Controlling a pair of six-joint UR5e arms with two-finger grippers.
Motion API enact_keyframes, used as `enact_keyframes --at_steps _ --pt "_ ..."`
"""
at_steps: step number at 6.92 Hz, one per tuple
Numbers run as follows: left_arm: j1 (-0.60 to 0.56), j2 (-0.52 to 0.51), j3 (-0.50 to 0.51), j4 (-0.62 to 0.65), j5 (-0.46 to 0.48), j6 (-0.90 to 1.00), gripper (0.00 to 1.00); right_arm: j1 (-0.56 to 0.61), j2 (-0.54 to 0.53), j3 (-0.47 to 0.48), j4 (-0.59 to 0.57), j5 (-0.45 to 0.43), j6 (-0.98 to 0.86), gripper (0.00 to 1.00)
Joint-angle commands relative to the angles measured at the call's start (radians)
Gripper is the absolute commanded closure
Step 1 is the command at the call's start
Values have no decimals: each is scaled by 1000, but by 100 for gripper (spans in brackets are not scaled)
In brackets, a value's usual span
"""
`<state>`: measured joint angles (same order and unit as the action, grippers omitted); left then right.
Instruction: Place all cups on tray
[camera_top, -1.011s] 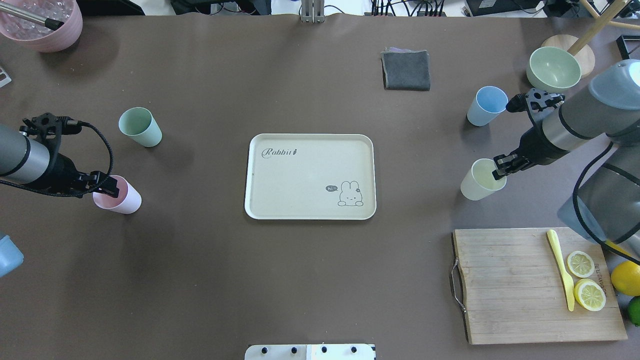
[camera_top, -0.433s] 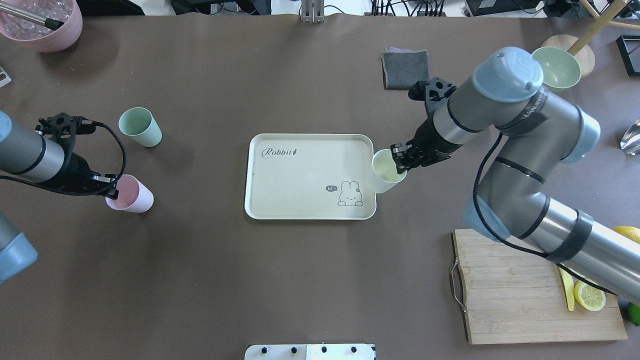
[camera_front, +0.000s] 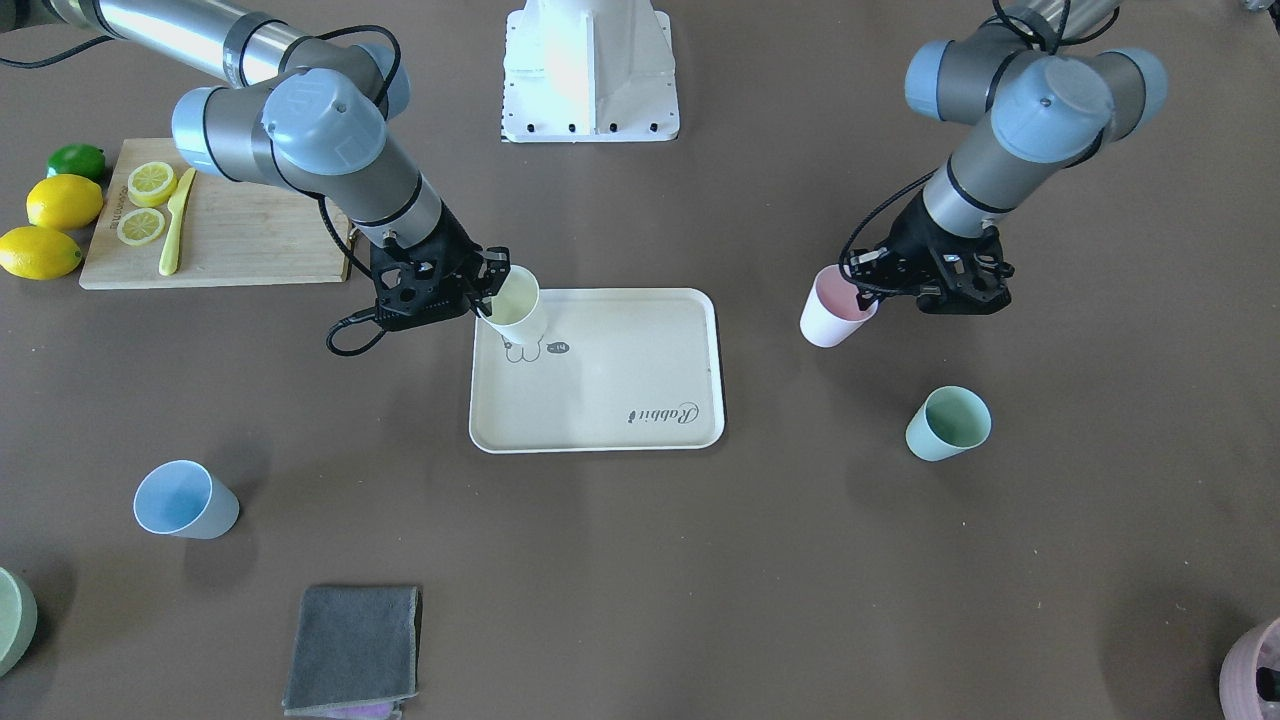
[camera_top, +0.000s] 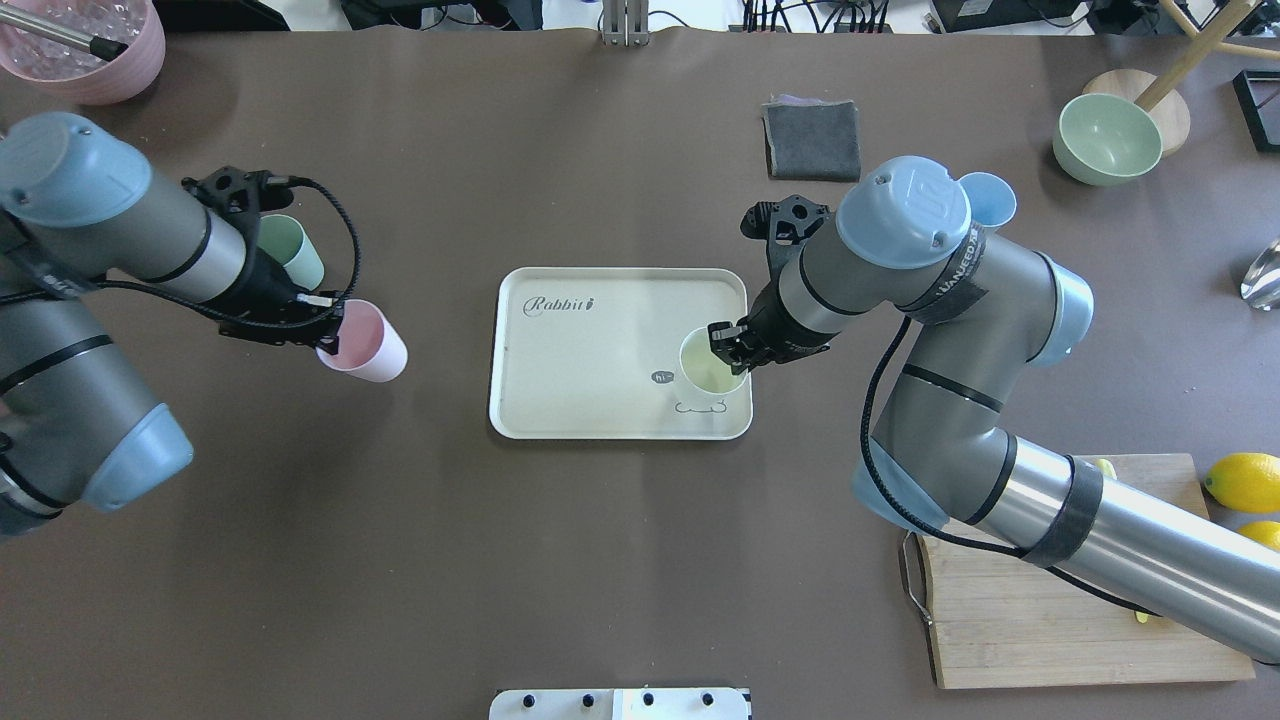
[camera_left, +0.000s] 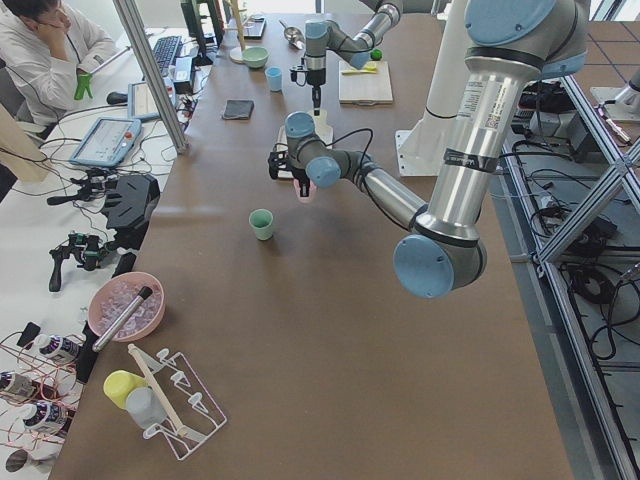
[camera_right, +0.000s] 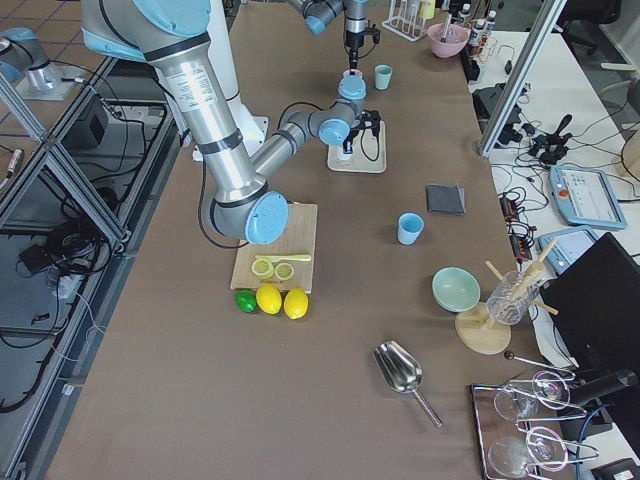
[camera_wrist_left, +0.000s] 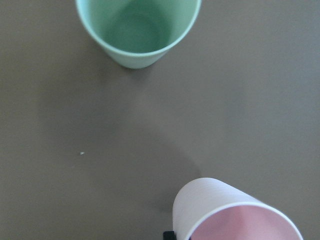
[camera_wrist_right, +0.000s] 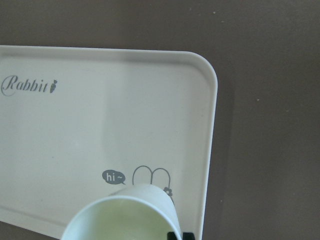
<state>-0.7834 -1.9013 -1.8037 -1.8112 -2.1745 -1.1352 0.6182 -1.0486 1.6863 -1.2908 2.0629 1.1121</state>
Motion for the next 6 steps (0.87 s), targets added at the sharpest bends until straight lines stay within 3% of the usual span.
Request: enact_keyframes --at_steps 1,3,4,5,6 --pt "62 -190 94 38 27 -145 100 -8 4 1 1 -37 2 1" --pt "142 -263 150 39 113 -199 100 136 -25 10 -7 69 -30 0" --pt "170 -269 156 38 137 -219 100 247 -56 -12 -11 133 -178 0" --pt "191 -271 159 38 162 -224 100 337 -50 -93 -43 149 -325 0" --pt "200 -271 168 38 162 -233 53 413 -19 -206 -44 149 -422 0"
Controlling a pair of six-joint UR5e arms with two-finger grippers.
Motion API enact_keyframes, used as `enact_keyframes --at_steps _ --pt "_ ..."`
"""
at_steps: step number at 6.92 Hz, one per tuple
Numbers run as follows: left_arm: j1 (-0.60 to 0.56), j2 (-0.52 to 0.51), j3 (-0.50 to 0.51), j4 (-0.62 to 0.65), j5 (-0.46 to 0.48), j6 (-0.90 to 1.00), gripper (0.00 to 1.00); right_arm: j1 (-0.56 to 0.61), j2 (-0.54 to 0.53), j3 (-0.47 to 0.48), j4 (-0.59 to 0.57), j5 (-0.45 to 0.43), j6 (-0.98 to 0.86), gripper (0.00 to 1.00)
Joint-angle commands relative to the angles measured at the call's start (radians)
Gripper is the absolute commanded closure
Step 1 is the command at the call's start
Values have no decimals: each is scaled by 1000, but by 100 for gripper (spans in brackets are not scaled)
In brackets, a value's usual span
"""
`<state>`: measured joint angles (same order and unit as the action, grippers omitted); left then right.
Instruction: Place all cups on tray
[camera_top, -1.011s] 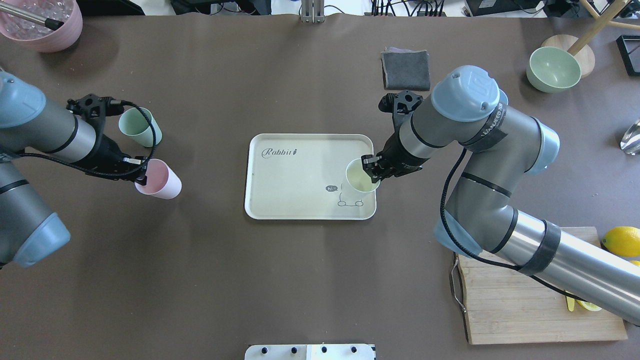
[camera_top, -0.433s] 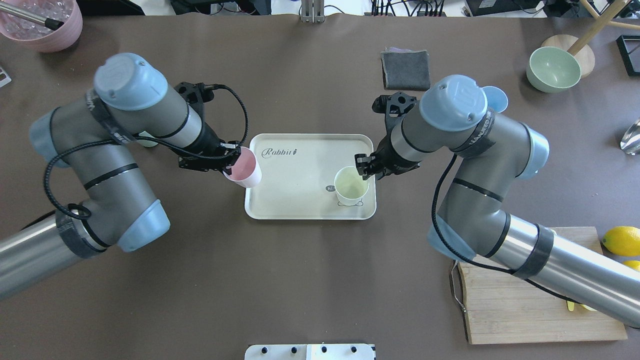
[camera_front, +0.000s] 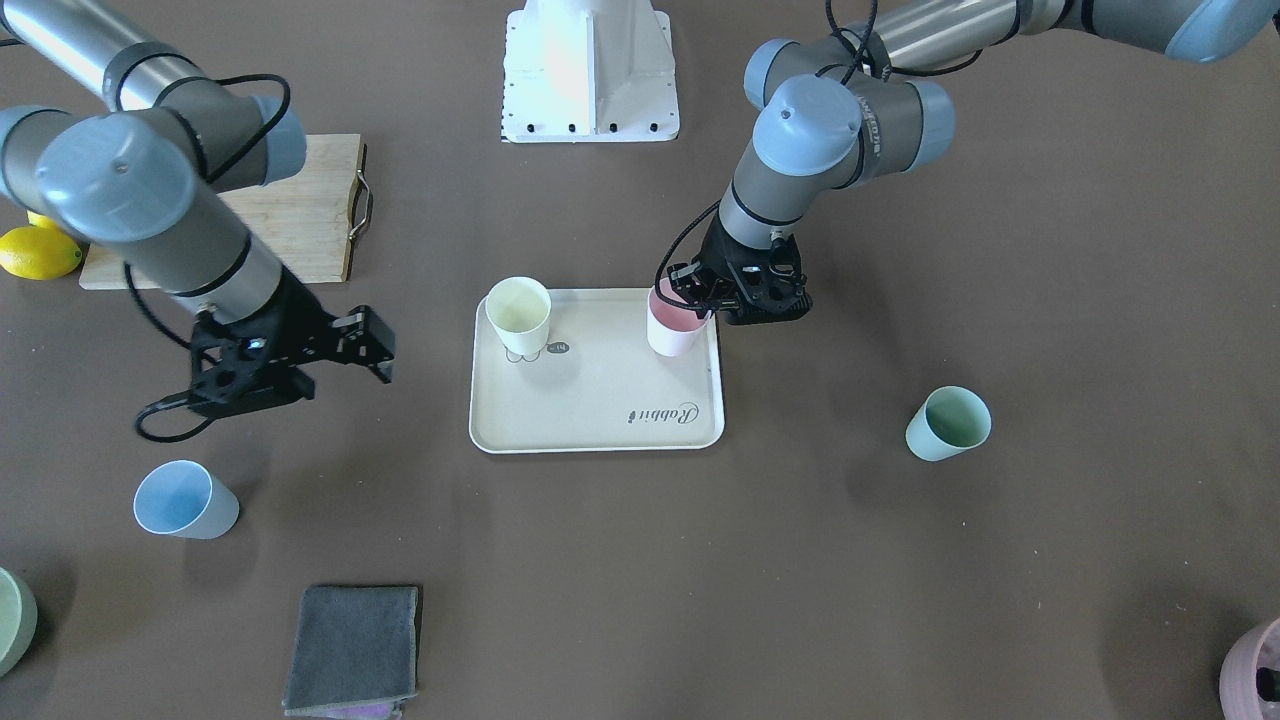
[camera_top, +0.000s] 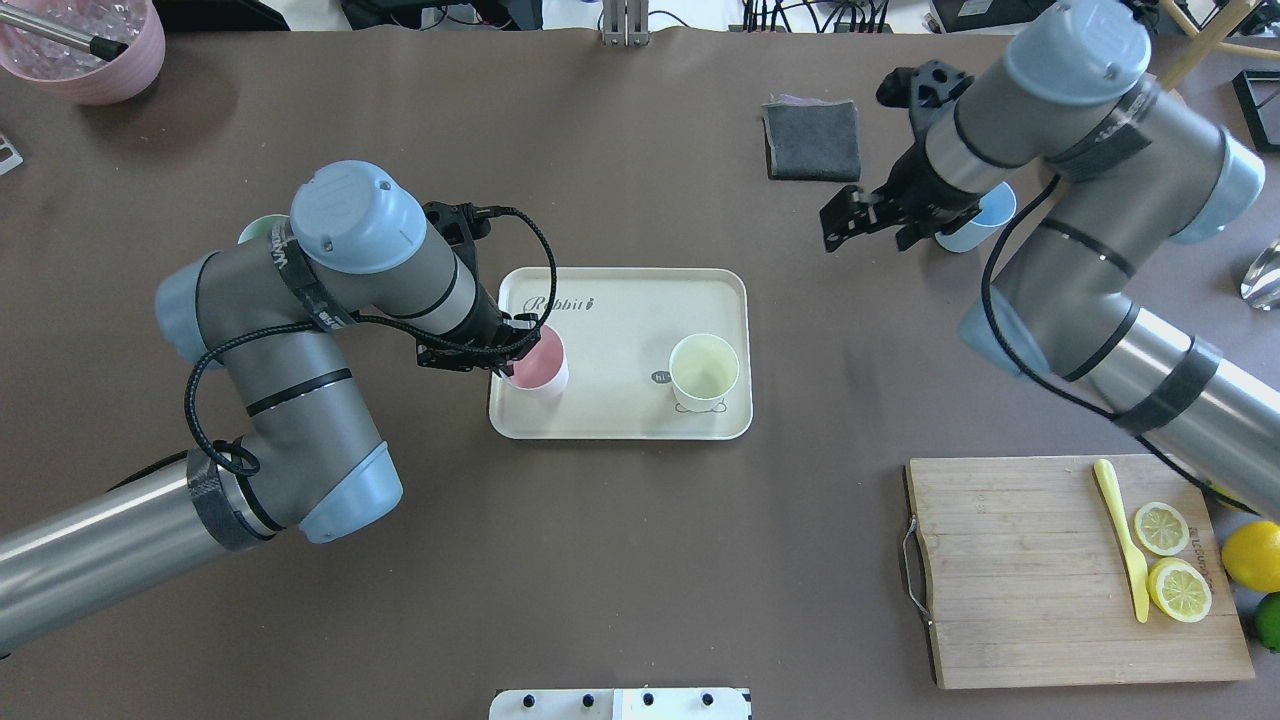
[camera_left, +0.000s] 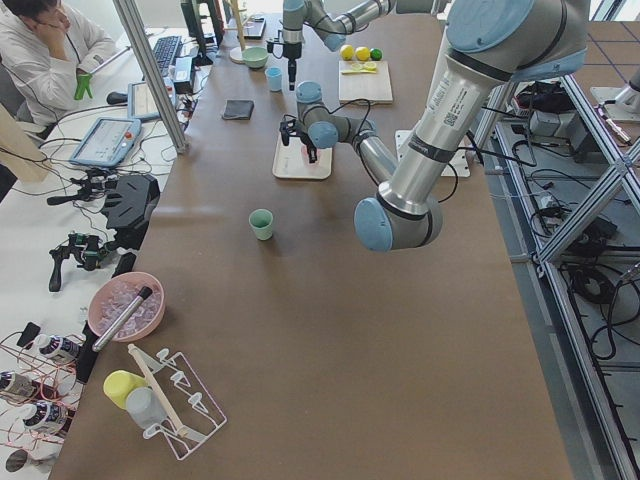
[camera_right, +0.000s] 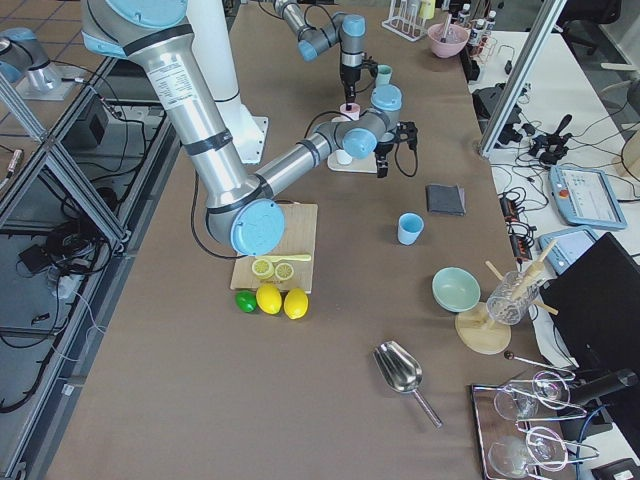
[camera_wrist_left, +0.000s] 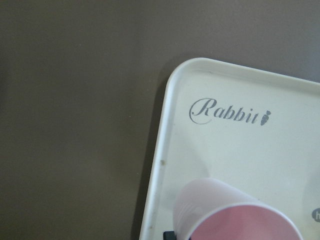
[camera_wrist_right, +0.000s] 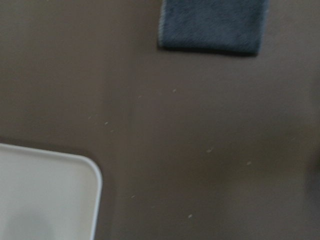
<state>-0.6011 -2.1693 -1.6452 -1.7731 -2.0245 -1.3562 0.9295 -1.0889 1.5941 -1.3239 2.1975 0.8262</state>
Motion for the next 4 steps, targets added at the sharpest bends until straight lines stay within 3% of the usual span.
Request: enact_keyframes --at_steps 1,4 --pt "21 -7 12 -2 27 -12 2 159 36 -205 -9 34 -215 0" --pt "-44 0 -16 15 -8 15 2 212 50 -340 -6 39 -282 1"
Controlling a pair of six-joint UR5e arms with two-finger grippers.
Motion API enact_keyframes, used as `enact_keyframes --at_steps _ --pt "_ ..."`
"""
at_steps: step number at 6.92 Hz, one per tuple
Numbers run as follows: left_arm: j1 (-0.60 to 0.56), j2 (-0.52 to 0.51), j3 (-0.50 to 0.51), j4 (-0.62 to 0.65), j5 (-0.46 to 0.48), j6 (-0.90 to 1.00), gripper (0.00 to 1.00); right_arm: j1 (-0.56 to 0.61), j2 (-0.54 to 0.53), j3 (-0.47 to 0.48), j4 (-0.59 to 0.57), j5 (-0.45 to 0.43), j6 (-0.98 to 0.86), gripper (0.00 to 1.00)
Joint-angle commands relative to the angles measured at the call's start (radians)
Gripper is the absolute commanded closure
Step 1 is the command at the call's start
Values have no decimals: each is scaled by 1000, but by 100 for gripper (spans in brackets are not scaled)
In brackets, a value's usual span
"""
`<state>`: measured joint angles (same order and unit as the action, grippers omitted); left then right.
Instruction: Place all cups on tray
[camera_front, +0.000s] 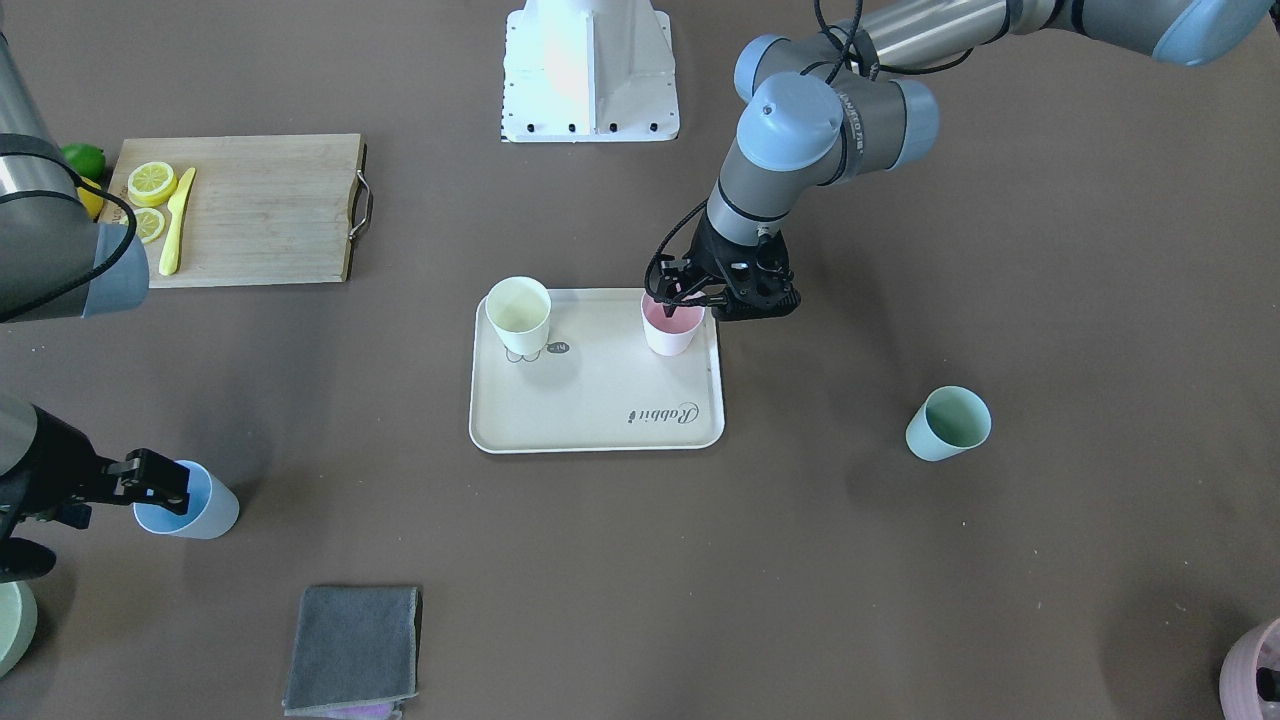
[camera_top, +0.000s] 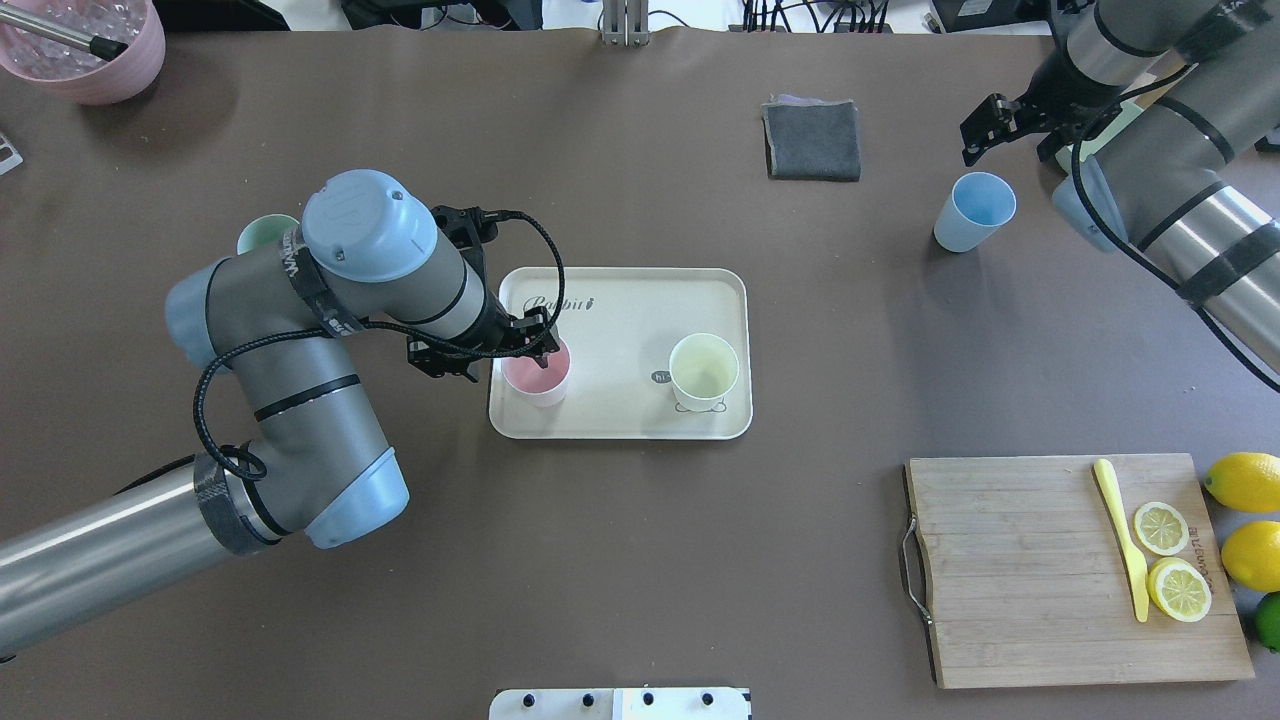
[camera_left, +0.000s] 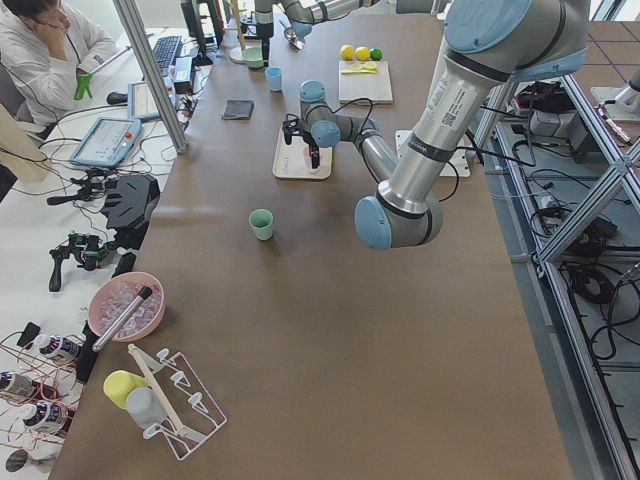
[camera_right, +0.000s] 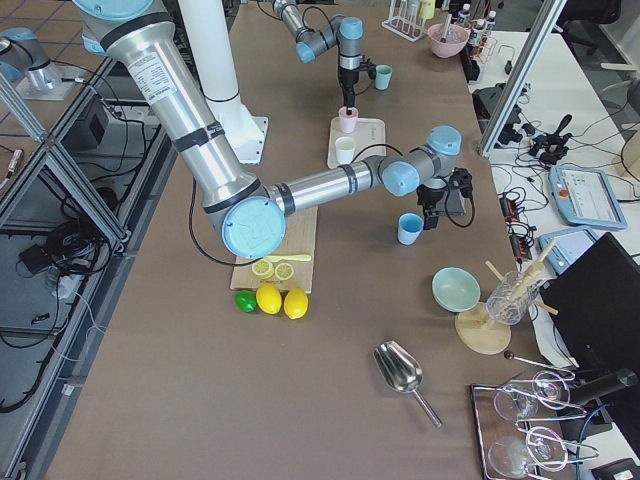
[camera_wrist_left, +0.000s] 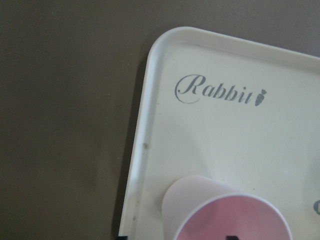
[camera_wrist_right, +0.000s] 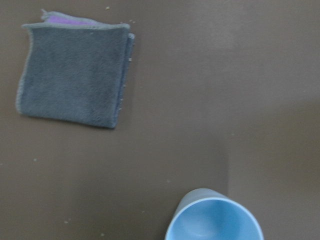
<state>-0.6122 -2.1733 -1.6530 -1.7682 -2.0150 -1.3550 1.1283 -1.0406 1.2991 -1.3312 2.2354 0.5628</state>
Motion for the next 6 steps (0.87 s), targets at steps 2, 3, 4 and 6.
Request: enact_keyframes --at_steps 2,3,4,6 --pt "-67 23 -14 21 -19 34 2 -8 -18 -46 3 6 -12 2" --pt "-78 36 -24 21 -19 34 2 -46 -36 -49 12 13 -9 6" --pt "-101 36 -25 42 -21 37 2 -68 -70 -49 44 12 -11 10" --pt "-232 88 -37 90 -76 267 2 -80 -55 -44 58 16 8 100"
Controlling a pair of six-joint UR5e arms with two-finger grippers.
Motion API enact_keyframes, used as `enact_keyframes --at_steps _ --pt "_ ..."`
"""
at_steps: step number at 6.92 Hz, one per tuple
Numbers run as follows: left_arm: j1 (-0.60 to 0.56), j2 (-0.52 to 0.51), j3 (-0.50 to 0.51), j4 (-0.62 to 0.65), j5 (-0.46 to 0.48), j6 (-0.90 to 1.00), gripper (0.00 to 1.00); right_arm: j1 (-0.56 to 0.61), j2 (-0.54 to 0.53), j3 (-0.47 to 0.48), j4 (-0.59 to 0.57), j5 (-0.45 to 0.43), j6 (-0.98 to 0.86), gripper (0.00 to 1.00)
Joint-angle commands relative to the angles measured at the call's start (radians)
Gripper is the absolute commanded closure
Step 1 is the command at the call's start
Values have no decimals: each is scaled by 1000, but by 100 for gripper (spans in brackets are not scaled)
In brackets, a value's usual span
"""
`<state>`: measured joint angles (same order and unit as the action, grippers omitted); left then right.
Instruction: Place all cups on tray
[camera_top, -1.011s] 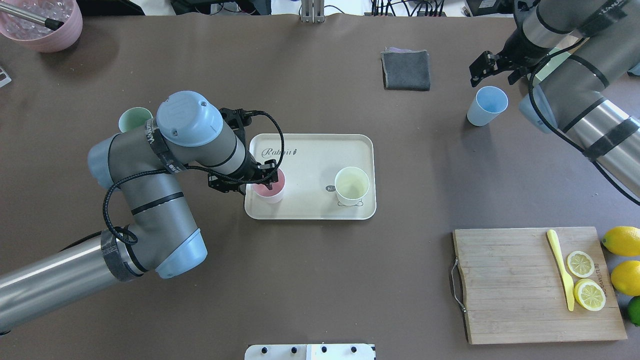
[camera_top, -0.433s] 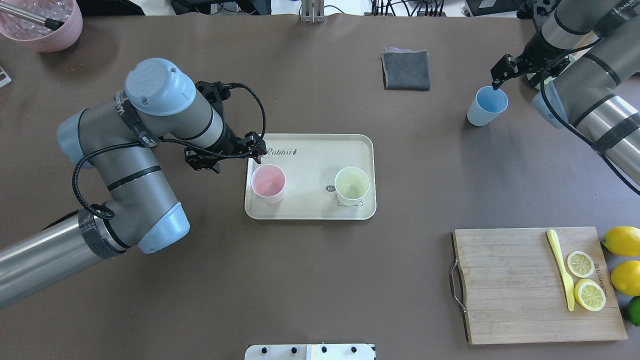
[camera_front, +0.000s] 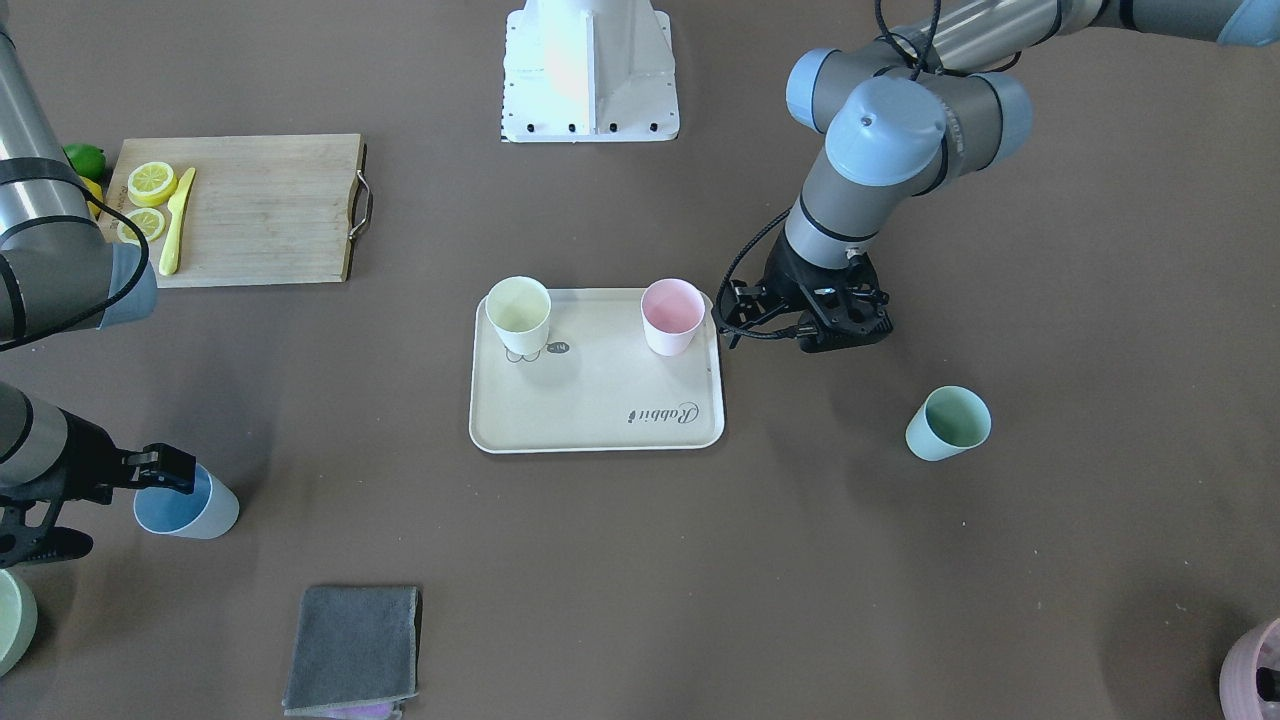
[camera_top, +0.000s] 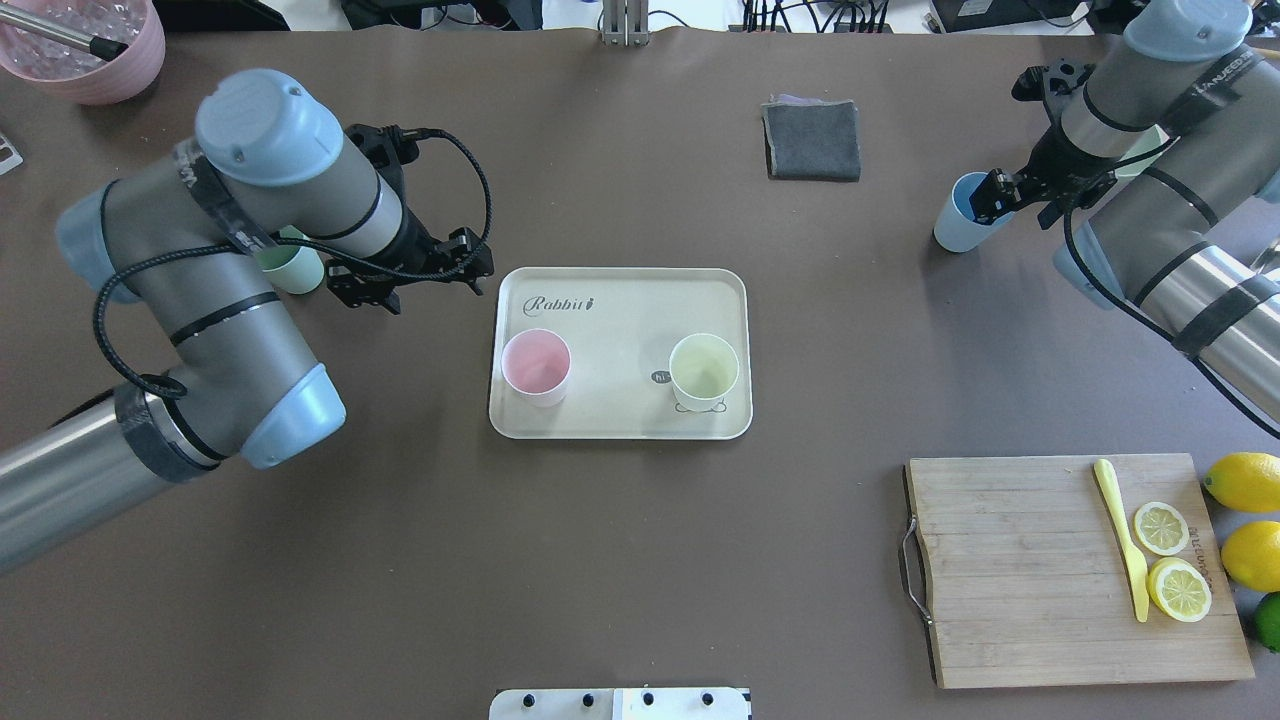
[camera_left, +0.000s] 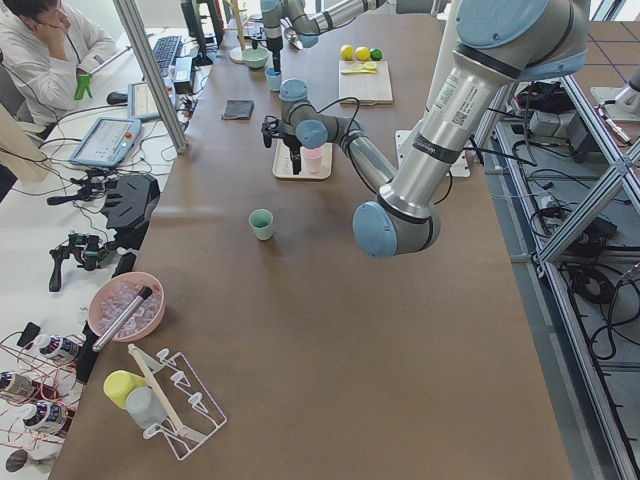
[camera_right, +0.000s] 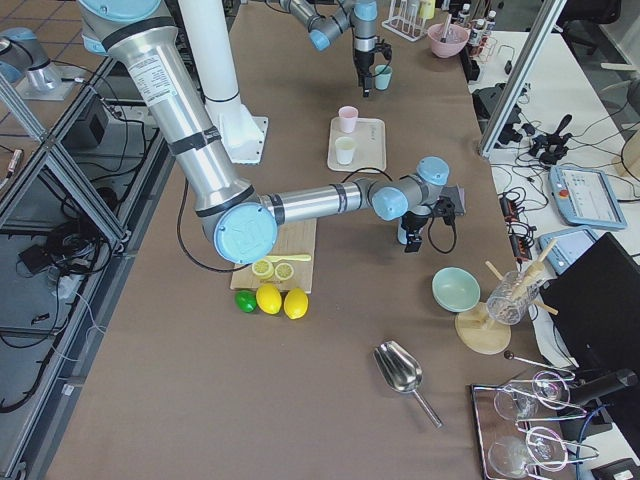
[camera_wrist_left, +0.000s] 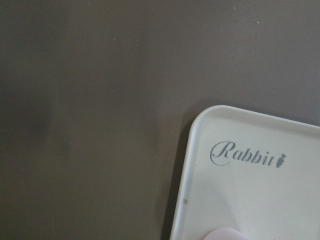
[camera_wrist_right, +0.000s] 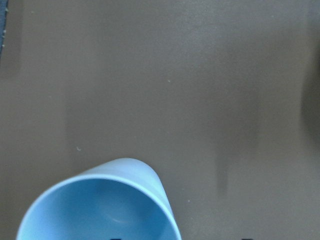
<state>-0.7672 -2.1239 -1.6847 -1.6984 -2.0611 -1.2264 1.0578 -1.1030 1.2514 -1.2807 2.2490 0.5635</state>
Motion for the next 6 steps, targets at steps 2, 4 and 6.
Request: enact_keyframes --at_steps 2,4,6 --pt "-234 157 38 11 -60 489 2 -22 95 6 0 27 106 100" --pt "-286 180 135 -16 -68 577 2 -86 213 17 0 37 304 100" --pt "-282 173 207 -128 -71 503 3 -175 288 33 3 25 460 100"
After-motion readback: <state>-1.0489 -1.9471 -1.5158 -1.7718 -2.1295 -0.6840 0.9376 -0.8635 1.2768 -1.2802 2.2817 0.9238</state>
